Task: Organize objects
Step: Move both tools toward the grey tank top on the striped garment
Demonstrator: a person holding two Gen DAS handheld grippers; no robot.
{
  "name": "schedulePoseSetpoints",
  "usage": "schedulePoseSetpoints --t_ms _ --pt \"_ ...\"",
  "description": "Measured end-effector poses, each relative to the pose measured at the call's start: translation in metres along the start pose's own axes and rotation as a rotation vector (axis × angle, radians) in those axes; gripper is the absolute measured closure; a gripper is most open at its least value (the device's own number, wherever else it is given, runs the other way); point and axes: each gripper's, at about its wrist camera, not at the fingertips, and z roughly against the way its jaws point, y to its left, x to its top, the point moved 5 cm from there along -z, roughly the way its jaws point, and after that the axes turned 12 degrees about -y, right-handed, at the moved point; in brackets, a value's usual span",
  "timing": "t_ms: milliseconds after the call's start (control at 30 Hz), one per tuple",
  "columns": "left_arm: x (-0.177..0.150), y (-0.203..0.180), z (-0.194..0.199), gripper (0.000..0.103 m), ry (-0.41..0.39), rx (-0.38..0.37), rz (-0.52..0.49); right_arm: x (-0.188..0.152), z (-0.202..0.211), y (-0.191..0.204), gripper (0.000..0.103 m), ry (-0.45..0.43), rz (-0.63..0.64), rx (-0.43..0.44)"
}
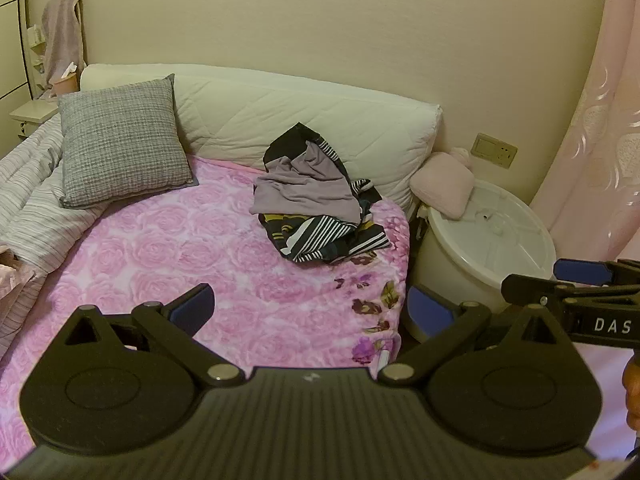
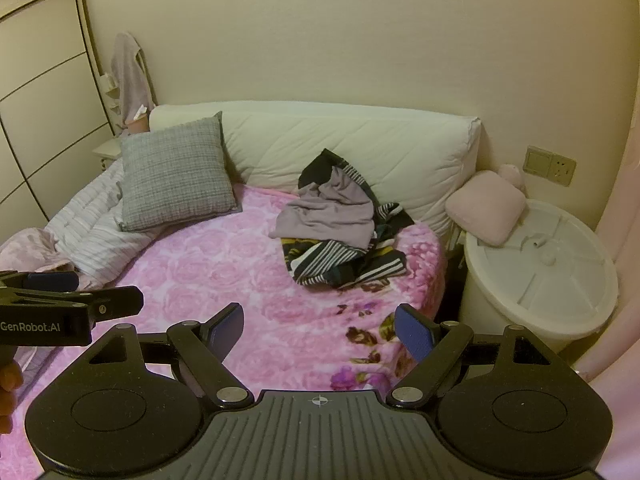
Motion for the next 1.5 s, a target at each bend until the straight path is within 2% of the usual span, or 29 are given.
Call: schedulePoseSetpoints --t_ms 567,967,1200,1500 --pt "0.0 0.0 -0.01 0.001 0.019 -0.03 -0.006 0.0 -0.001 -0.003 0.023 0.018 0.001 -0.03" --pt "0.003 0.006 -0.026 0.001 0.034 -0.018 0.009 0.003 -0.014 -0.003 0.023 0.032 0.004 -0.029" --pt "0.008 0.014 -0.05 0.001 0.056 0.009 0.026 0.01 -0.04 -0.005 0.023 0.054 0.015 -0.015" --pt "0.019 0.032 -0.089 0.001 0.087 0.077 0.06 0.024 -0.099 -0.008 0.023 0.102 0.034 0.031"
